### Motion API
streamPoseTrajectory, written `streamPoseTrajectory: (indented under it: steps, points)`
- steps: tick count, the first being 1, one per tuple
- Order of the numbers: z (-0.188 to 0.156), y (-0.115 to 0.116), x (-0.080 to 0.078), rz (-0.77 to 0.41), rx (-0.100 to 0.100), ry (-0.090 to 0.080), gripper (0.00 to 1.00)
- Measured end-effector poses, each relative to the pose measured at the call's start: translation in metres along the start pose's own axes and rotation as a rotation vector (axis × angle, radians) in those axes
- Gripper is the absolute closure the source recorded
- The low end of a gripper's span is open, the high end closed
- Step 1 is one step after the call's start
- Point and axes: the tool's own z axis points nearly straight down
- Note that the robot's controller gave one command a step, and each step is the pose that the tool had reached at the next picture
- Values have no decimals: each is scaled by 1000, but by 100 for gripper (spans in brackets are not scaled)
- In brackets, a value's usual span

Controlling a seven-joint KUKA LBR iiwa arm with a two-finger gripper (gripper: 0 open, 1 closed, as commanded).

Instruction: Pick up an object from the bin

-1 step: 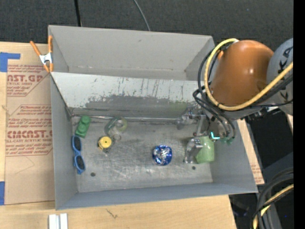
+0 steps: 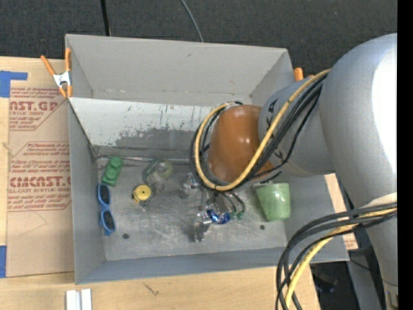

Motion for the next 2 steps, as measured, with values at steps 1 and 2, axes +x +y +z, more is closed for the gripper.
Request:
streamPoseTrajectory:
  steps: [1,2]
  points:
    - [-2,-72,-3,-27,0,0,0]
    - [-4,-69,-4,-30,-1,-1,100]
